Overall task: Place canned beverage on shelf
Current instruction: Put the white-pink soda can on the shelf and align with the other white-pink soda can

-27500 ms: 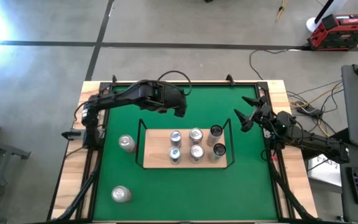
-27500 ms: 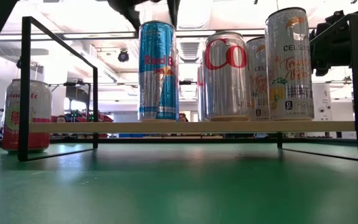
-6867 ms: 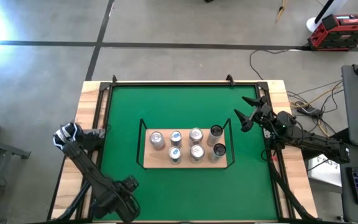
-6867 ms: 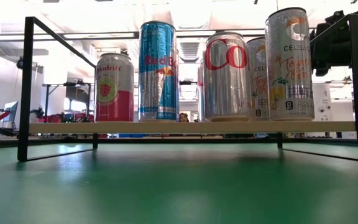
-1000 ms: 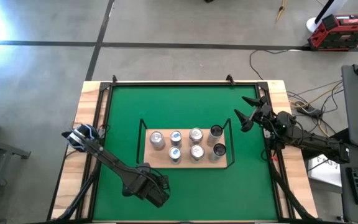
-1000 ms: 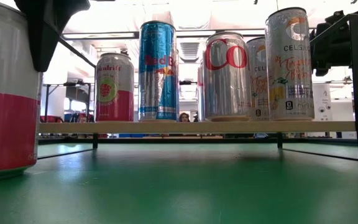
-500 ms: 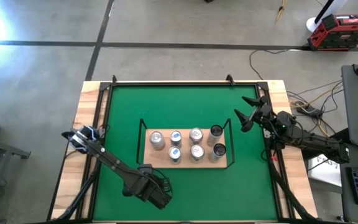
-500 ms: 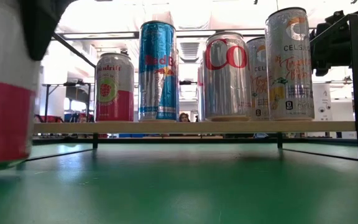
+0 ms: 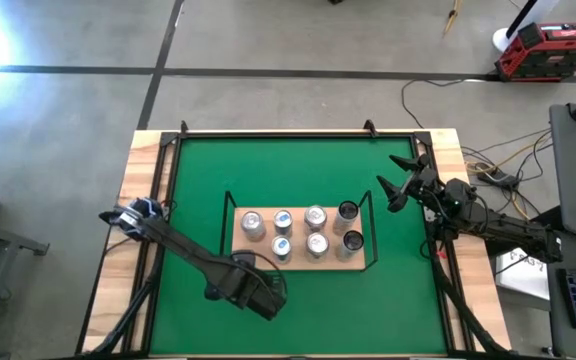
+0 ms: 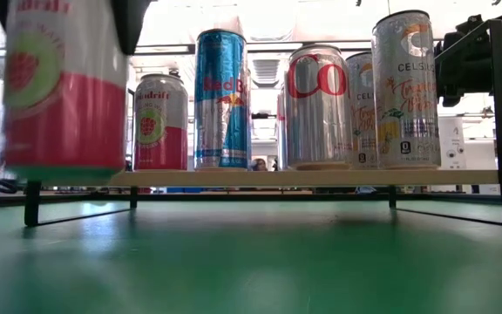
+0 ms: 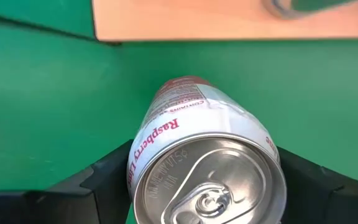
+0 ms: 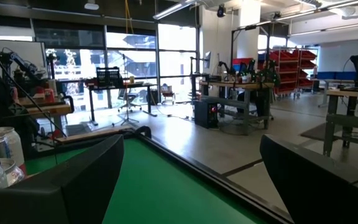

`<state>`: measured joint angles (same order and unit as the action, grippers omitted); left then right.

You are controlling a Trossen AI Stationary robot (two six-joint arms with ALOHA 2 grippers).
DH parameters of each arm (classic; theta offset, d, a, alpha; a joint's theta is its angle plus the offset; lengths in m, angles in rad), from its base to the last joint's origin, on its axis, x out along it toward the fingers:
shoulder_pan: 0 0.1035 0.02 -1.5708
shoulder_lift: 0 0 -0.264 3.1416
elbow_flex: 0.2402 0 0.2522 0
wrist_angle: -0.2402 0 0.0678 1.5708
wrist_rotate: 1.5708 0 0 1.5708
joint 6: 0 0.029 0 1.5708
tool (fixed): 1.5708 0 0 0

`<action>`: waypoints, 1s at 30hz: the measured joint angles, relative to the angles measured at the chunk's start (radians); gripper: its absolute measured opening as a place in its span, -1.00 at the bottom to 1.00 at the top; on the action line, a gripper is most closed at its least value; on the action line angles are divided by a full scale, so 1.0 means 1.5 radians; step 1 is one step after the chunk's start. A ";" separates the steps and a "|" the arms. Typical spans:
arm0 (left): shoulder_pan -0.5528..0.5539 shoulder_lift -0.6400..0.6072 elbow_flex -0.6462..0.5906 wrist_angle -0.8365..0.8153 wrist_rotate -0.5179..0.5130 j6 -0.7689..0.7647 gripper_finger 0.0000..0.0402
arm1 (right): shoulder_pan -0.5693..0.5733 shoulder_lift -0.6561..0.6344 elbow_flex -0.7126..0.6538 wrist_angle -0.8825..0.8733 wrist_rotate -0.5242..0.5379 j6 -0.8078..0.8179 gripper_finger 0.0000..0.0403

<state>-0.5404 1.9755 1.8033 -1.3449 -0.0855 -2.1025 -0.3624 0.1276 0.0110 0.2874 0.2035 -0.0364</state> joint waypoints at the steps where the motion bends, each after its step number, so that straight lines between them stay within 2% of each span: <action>1: 0.003 0.000 0.009 -0.013 -0.004 0.001 0.40 | 0.000 0.000 0.000 0.000 0.000 0.001 0.83; 9: 0.023 0.000 0.056 -0.096 -0.037 0.032 0.42 | 0.000 0.000 0.000 0.000 0.000 0.000 0.83; 15: 0.033 0.000 0.057 -0.129 -0.078 0.033 0.43 | 0.000 0.000 0.000 0.000 0.000 0.001 0.83; 21: 0.052 0.000 0.053 -0.138 -0.078 0.030 0.43 | 0.000 0.000 0.000 0.000 0.000 0.001 0.83; 30: 0.073 0.000 0.044 -0.147 -0.094 -0.040 0.43 | 0.000 0.000 0.000 0.000 0.000 0.001 0.83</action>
<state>-0.4309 1.9751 1.8694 -1.5653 -0.2264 -2.1630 -0.3626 0.1276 0.0111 0.2874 0.2031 -0.0349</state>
